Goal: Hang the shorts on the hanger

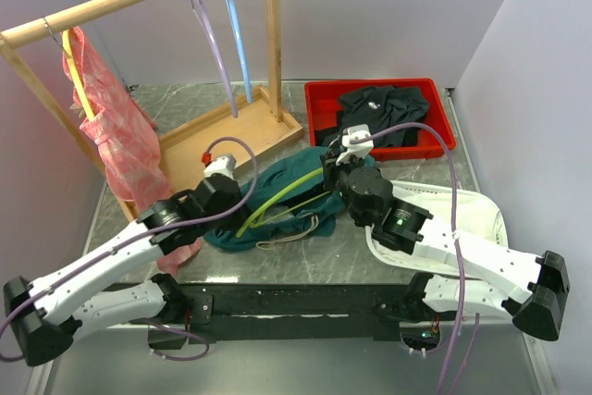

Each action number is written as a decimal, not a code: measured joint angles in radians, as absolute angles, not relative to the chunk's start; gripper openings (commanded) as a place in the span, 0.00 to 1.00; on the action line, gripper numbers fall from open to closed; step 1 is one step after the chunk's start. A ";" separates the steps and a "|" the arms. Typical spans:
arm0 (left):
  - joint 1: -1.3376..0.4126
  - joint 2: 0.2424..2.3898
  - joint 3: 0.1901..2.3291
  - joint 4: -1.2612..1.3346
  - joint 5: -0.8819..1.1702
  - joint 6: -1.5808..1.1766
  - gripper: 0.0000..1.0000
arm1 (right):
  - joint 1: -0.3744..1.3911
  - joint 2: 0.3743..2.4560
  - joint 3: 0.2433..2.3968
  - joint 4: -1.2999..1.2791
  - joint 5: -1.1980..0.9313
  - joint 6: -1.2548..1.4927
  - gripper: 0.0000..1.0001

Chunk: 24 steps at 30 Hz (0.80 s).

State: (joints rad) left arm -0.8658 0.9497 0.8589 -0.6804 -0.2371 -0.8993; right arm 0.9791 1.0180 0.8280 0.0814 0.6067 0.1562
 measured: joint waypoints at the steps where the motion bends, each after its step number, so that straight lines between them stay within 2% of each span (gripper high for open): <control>1: -0.865 0.929 0.859 -0.693 -0.238 -0.906 0.01 | 0.984 1.028 0.844 0.082 0.630 0.145 0.00; 17: -0.862 0.806 0.954 -0.794 -0.224 -0.959 0.01 | 0.994 1.122 0.936 0.157 0.928 0.012 0.00; 24: -0.862 0.789 0.989 -0.825 -0.226 -0.959 0.01 | 0.994 1.151 0.955 0.203 0.970 -0.041 0.00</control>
